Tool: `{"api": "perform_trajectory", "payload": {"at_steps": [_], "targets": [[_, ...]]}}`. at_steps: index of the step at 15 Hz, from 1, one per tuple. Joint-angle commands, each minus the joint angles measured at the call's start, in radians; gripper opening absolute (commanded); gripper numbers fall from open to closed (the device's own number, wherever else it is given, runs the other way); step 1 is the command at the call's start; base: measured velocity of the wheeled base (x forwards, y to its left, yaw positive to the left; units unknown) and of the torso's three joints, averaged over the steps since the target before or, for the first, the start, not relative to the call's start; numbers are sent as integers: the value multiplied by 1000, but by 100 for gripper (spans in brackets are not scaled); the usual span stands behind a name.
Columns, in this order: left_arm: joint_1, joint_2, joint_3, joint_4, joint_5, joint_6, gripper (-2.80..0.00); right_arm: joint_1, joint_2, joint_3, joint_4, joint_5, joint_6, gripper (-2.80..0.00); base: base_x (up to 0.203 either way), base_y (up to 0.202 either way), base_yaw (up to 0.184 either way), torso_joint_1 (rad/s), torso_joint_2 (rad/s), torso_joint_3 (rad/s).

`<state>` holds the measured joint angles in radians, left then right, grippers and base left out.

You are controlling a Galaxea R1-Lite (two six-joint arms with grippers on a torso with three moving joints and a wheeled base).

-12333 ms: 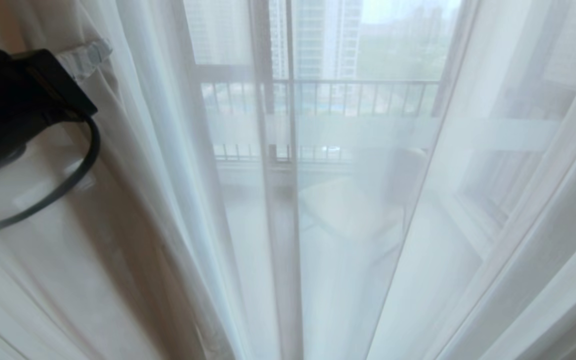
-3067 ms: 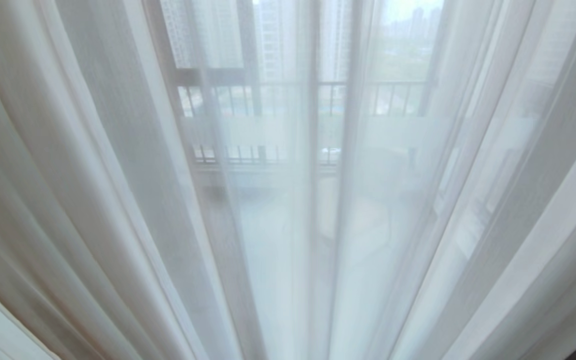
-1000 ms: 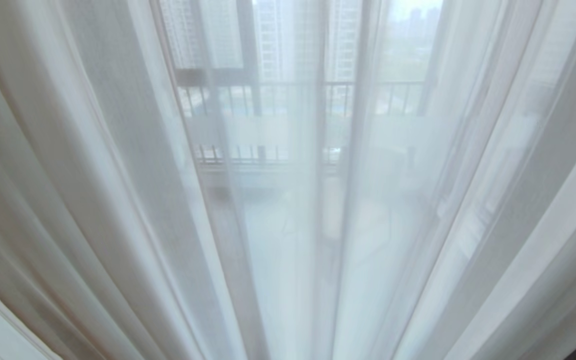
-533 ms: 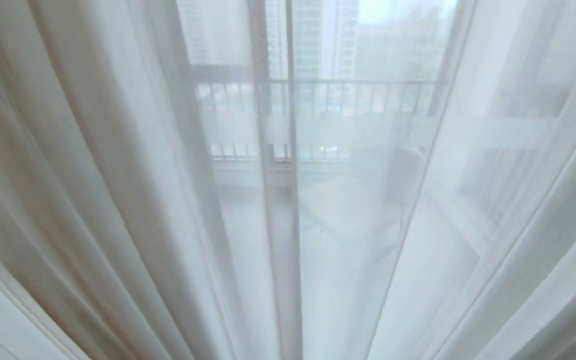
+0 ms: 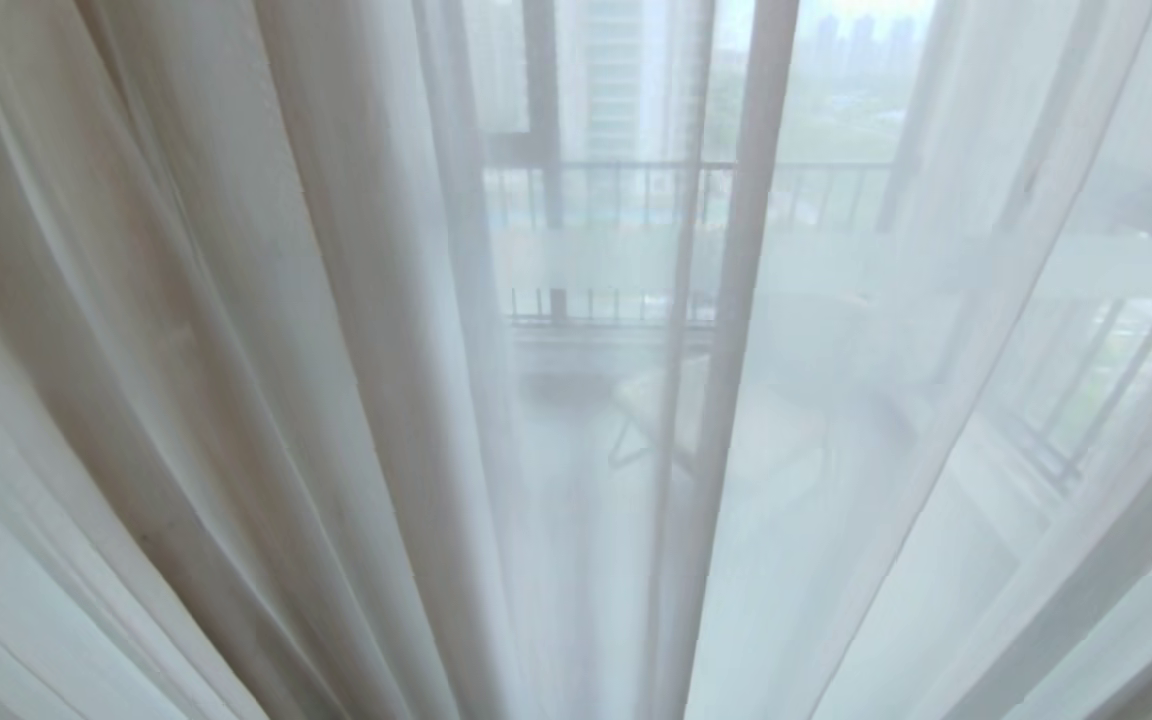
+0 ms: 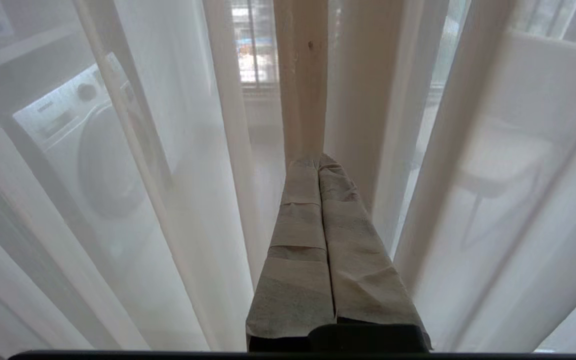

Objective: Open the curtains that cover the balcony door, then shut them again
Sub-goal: Close the outer curtains on both sides

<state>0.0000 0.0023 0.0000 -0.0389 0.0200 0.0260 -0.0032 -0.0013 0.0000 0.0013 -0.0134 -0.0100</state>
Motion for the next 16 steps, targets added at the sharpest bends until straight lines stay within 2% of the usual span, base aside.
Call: {"api": "perform_trajectory", "payload": {"at_steps": [1, 16], "targets": [[0, -2, 0, -1, 0, 0, -280, 0, 1, 0, 0, 0, -1, -280, 0, 190, -1, 2, 3, 0], [0, -2, 0, -1, 0, 0, -280, 0, 1, 0, 0, 0, -1, -280, 0, 193, 0, 3, 3, 3]]}}
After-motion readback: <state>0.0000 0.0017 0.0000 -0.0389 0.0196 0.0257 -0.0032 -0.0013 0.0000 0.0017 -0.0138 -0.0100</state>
